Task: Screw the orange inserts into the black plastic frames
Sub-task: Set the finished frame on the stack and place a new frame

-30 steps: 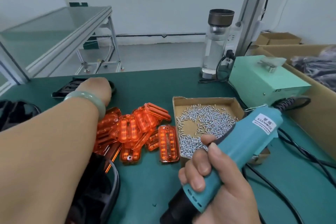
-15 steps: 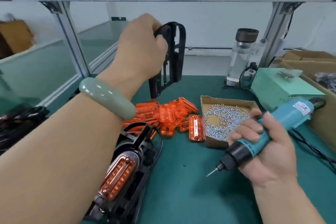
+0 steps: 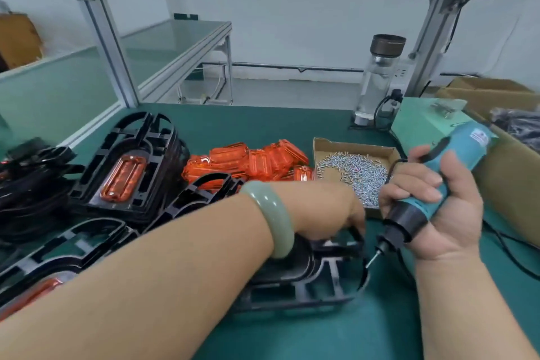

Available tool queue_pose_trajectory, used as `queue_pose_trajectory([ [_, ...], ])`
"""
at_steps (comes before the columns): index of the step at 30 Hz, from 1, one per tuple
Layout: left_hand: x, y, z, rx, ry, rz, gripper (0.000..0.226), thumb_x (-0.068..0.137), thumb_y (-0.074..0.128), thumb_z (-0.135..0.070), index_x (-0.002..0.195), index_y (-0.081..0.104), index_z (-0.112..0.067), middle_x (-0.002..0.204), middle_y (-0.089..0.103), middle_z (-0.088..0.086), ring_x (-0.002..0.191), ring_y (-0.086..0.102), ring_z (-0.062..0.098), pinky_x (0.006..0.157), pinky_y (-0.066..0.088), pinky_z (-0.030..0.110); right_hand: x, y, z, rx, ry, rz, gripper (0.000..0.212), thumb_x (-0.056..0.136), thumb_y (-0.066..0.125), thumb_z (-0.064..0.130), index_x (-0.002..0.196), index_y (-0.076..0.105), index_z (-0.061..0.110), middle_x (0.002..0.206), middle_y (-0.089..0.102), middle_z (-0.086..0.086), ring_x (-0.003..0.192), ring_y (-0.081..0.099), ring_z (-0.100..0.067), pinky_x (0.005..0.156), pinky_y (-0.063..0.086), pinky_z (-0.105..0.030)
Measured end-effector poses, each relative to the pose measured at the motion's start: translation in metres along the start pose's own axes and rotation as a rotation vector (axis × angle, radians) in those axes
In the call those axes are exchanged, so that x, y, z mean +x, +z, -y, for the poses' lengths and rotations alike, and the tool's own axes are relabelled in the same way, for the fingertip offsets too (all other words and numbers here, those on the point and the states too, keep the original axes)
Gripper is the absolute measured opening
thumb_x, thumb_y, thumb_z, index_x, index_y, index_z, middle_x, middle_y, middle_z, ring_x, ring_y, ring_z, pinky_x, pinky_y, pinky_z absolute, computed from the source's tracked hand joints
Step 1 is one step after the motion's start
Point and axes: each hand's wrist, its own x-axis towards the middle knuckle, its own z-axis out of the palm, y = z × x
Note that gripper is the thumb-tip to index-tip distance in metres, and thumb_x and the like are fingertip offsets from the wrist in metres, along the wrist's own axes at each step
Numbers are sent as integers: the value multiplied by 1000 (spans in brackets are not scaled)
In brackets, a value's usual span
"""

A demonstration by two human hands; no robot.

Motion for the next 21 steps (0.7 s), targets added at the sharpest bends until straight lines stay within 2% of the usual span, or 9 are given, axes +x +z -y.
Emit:
queue_pose_trajectory([
  [2, -1, 12, -6, -51, -23, 20, 30, 86, 53, 1, 100, 68, -21, 71, 47, -8, 64, 44, 14, 53, 30, 16, 2, -1, -2, -64, 7, -24, 37, 68, 84, 18, 94, 58, 18, 58, 50, 10, 43, 50, -2, 55, 47, -20],
  [3, -4, 14, -8, -84, -39, -3, 25, 89, 52, -4, 103, 67, -19, 73, 50, -5, 68, 46, 17, 56, 29, 17, 3, -2, -3, -89, 8, -36, 39, 66, 85, 19, 94, 57, 19, 57, 49, 11, 43, 49, -1, 55, 47, -20],
  [5, -13, 9, -13, -157, -85, -77, 29, 93, 53, -19, 121, 61, -19, 97, 63, 4, 89, 55, 22, 71, 34, 21, 4, -3, -5, -110, 10, -50, 41, 65, 86, 21, 93, 56, 19, 56, 48, 11, 42, 48, -1, 54, 47, -19],
  [8, -38, -1, -13, -206, -222, -99, 64, 83, 63, -50, 137, 43, -21, 133, 53, 2, 119, 49, 23, 98, 41, 31, 4, -5, -5, -126, 16, -67, 42, 64, 86, 22, 92, 56, 21, 55, 47, 11, 42, 47, -1, 54, 47, -18],
  [11, -70, 8, -28, 15, -379, 114, 109, 55, 66, -77, 139, 24, -22, 139, 37, 2, 124, 37, 28, 105, 33, 47, 4, -4, -5, -124, 17, -74, 44, 62, 87, 22, 93, 55, 22, 56, 46, 11, 42, 47, -1, 55, 45, -17],
  [13, -78, 23, -45, 155, -390, 149, 111, 58, 70, -70, 141, 17, -19, 141, 28, 9, 126, 30, 32, 107, 25, 48, 3, -4, -4, -89, 19, -62, 43, 64, 86, 20, 93, 55, 21, 56, 47, 10, 43, 48, -1, 55, 44, -18],
  [15, -76, 31, -52, 188, -394, 18, 95, 68, 70, -56, 140, 21, -17, 136, 31, 10, 121, 33, 32, 105, 27, 46, 1, -3, -4, -35, 32, -33, 38, 68, 83, 19, 95, 56, 19, 57, 49, 10, 43, 49, -2, 56, 45, -19],
  [17, -69, 33, -50, 135, -356, -92, 86, 70, 67, -52, 137, 28, -15, 131, 36, 7, 118, 35, 31, 105, 27, 44, 0, -3, -4, 11, 50, -2, 33, 72, 80, 18, 96, 57, 17, 58, 51, 9, 44, 51, -4, 57, 44, -20],
  [21, -57, 36, -49, 18, -309, -30, 89, 68, 70, -56, 137, 33, -13, 136, 34, 6, 121, 33, 29, 108, 24, 45, 1, -1, -6, -46, 26, -33, 38, 67, 83, 19, 94, 57, 19, 57, 49, 10, 43, 50, -2, 56, 45, -19],
])
